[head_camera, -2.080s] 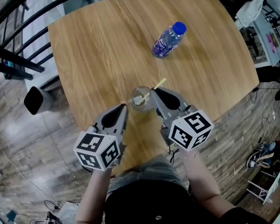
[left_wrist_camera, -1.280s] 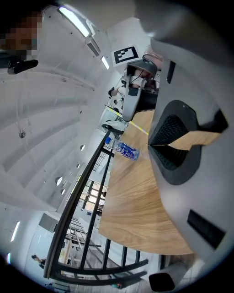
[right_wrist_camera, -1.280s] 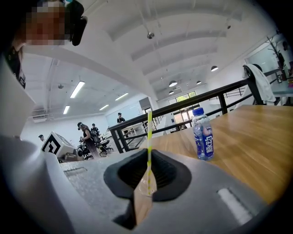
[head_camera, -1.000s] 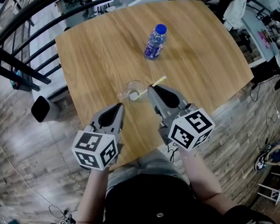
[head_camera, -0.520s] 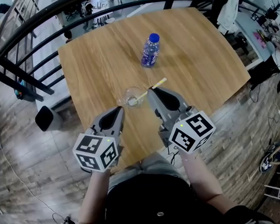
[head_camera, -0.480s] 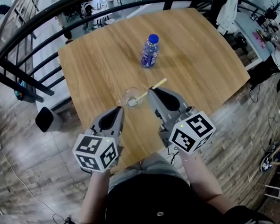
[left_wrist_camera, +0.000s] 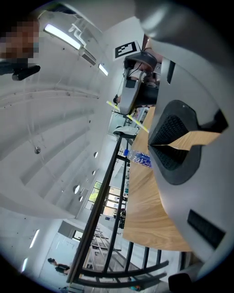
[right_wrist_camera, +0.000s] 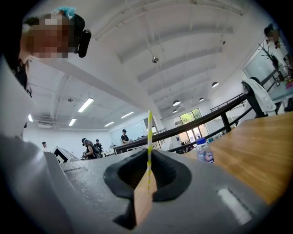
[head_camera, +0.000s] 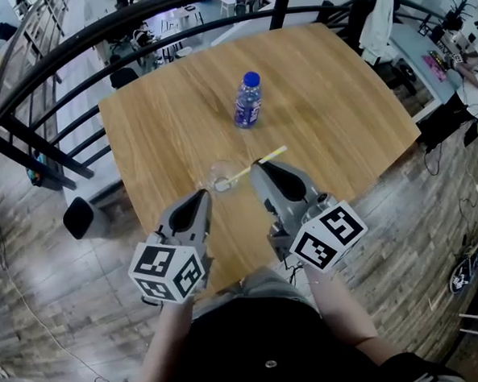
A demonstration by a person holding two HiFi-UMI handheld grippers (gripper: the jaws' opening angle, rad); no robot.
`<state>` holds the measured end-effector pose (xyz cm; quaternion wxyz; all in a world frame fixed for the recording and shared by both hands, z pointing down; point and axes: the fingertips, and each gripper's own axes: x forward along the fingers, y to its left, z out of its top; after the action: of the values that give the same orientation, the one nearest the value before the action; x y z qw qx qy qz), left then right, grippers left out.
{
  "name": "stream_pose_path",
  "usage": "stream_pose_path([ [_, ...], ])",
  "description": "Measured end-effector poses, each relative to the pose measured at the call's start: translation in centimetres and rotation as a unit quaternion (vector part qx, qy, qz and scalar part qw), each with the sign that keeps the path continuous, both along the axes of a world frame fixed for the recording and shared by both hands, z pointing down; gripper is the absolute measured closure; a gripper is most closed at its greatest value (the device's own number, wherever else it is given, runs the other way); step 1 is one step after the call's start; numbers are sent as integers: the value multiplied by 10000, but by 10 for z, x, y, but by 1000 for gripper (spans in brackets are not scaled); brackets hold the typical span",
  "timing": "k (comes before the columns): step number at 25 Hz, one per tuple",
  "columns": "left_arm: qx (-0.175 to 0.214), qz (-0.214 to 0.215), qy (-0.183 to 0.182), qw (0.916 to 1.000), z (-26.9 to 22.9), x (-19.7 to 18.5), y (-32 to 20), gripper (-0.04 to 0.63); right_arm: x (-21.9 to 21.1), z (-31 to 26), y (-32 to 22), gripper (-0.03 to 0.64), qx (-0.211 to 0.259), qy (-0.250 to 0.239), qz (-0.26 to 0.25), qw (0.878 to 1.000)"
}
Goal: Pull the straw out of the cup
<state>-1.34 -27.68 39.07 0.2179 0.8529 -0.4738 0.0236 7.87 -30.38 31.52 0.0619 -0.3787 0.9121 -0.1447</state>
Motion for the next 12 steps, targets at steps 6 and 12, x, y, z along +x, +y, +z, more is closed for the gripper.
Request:
stream_pose_path([
  [6, 112, -28, 12, 9999, -6, 1, 0, 578, 3, 0, 4, 594, 1, -84, -29, 10000],
  [12, 2, 23, -59, 10000, 0, -2, 1, 578, 4, 14, 7, 594, -132, -78, -8, 9999],
])
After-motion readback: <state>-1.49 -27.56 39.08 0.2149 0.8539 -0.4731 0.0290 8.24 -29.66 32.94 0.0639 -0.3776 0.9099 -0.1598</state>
